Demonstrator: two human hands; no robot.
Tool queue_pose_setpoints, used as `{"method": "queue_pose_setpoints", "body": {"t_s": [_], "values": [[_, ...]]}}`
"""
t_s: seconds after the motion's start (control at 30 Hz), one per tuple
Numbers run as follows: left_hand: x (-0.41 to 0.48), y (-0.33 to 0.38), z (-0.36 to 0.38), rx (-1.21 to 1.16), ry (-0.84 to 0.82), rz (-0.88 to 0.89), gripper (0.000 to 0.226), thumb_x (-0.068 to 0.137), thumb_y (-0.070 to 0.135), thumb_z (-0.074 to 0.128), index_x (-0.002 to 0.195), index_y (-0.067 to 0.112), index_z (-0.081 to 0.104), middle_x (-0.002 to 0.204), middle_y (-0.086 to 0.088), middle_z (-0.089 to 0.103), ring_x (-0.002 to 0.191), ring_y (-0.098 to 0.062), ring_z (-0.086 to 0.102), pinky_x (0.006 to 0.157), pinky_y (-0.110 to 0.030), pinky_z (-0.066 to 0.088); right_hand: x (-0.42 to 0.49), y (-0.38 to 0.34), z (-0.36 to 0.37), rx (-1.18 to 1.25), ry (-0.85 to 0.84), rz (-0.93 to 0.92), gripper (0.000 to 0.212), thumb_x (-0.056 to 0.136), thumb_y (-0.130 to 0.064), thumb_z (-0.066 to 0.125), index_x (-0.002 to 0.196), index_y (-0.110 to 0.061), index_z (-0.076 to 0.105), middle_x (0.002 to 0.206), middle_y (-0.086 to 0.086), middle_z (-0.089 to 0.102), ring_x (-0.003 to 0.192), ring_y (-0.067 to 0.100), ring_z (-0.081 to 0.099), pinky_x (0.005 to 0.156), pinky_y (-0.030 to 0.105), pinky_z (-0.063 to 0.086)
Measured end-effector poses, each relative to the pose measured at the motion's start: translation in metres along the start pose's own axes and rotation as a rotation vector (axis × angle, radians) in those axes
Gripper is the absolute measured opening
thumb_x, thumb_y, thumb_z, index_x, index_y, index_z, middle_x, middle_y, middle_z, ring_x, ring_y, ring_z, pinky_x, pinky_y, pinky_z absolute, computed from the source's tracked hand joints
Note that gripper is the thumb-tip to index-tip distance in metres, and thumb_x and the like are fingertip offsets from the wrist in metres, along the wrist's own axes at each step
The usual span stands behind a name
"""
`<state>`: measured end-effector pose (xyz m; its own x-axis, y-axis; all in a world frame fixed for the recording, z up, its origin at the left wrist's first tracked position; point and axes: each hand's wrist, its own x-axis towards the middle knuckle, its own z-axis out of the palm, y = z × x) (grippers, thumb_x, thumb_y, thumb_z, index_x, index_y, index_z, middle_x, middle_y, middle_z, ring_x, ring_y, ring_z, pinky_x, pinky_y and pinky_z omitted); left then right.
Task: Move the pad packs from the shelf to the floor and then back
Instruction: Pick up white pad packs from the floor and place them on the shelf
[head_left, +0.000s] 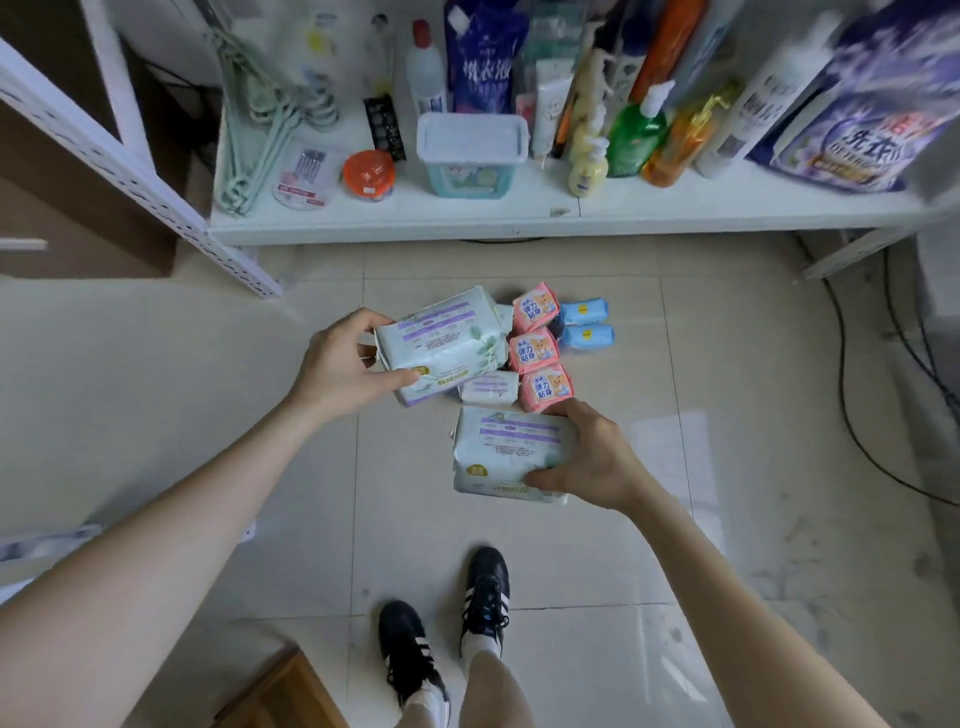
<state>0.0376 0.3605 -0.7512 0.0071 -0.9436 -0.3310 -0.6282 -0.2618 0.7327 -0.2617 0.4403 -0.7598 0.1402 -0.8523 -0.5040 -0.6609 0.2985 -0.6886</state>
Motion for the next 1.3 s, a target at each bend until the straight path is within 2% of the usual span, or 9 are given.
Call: {"method": "queue_pose_setpoints", "body": {"t_s": [0.2,0.37,0.5,0.67,0.83,0.97,1.07,1.2,1.3], "values": [[-0.028,0.085,-0.093,-0.028,0.013,0.066,0.065,0.049,0.042,0.089,0.106,0.029,0.059,0.112,0.005,0.067,0.092,-0.020,0.069,0.082,-0.046,0.057,-0.035,-0.088,-0.063,0.072,0.020,-0.041,0.064,0.051,-0.033,0.090,0.104,-0.033,0.055,0.094,-0.016,0.061,0.083,-0.001,0.059,0.063,0.011,0.044],[-0.059,0.149,-0.176,-0.008,0.074,0.145,0.052,0.059,0.029,0.092,0.100,0.027,0.060,0.108,0.005,0.069,0.088,-0.016,0.071,0.082,-0.044,0.057,-0.071,-0.171,-0.115,0.113,0.033,-0.147,0.071,0.045,-0.038,0.088,0.108,-0.021,0.060,0.098,-0.002,0.069,0.089,0.016,0.067,0.076,0.035,0.058],[-0.089,0.198,-0.244,-0.003,0.118,0.242,0.046,0.060,0.026,0.092,0.093,0.032,0.060,0.101,0.011,0.071,0.084,-0.008,0.071,0.072,-0.027,0.057,-0.101,-0.239,-0.154,0.091,0.040,-0.236,0.069,0.050,-0.033,0.091,0.110,-0.021,0.059,0.099,0.000,0.071,0.087,0.016,0.070,0.076,0.038,0.059],[-0.126,0.248,-0.327,-0.019,0.167,0.325,0.048,0.058,0.029,0.093,0.096,0.026,0.063,0.101,0.010,0.073,0.089,-0.012,0.070,0.084,-0.044,0.057,-0.136,-0.322,-0.187,0.047,0.070,-0.368,0.067,0.054,-0.030,0.093,0.111,-0.021,0.059,0.098,-0.001,0.072,0.082,0.012,0.071,0.075,0.038,0.060],[-0.167,0.287,-0.402,-0.016,0.221,0.422,0.054,0.047,0.052,0.088,0.092,0.034,0.065,0.099,0.011,0.071,0.080,-0.014,0.073,0.083,-0.049,0.056,-0.171,-0.397,-0.208,0.023,0.090,-0.497,0.066,0.056,-0.028,0.093,0.113,-0.020,0.060,0.090,-0.003,0.072,0.071,0.006,0.070,0.056,0.018,0.054],[-0.193,0.317,-0.454,-0.027,0.251,0.499,0.052,0.045,0.051,0.088,0.090,0.035,0.066,0.100,0.011,0.071,0.080,-0.016,0.074,0.082,-0.050,0.057,-0.195,-0.449,-0.225,0.008,0.121,-0.591,0.061,0.057,-0.030,0.091,0.108,-0.029,0.059,0.097,-0.004,0.071,0.081,0.011,0.071,0.069,0.028,0.059],[-0.204,0.341,-0.490,-0.045,0.290,0.554,0.055,0.044,0.050,0.089,0.091,0.031,0.067,0.101,0.008,0.071,0.082,-0.019,0.074,0.086,-0.049,0.056,-0.207,-0.485,-0.243,0.000,0.148,-0.640,0.062,0.060,-0.029,0.091,0.114,-0.022,0.061,0.100,-0.004,0.073,0.085,0.012,0.071,0.077,0.032,0.059],[-0.207,0.376,-0.530,-0.068,0.329,0.628,0.056,0.048,0.041,0.091,0.097,0.026,0.067,0.097,0.013,0.072,0.084,-0.019,0.074,0.088,-0.045,0.056,-0.220,-0.529,-0.271,-0.035,0.162,-0.716,0.059,0.057,-0.037,0.088,0.109,-0.019,0.064,0.096,-0.005,0.075,0.084,0.014,0.072,0.073,0.031,0.059],[-0.202,0.402,-0.556,-0.051,0.361,0.675,0.049,0.061,0.028,0.092,0.102,0.022,0.067,0.105,0.006,0.071,0.087,-0.019,0.073,0.091,-0.045,0.055,-0.224,-0.559,-0.294,-0.054,0.194,-0.777,0.058,0.055,-0.037,0.087,0.106,-0.018,0.066,0.095,-0.002,0.075,0.084,0.016,0.073,0.074,0.035,0.060]]}}
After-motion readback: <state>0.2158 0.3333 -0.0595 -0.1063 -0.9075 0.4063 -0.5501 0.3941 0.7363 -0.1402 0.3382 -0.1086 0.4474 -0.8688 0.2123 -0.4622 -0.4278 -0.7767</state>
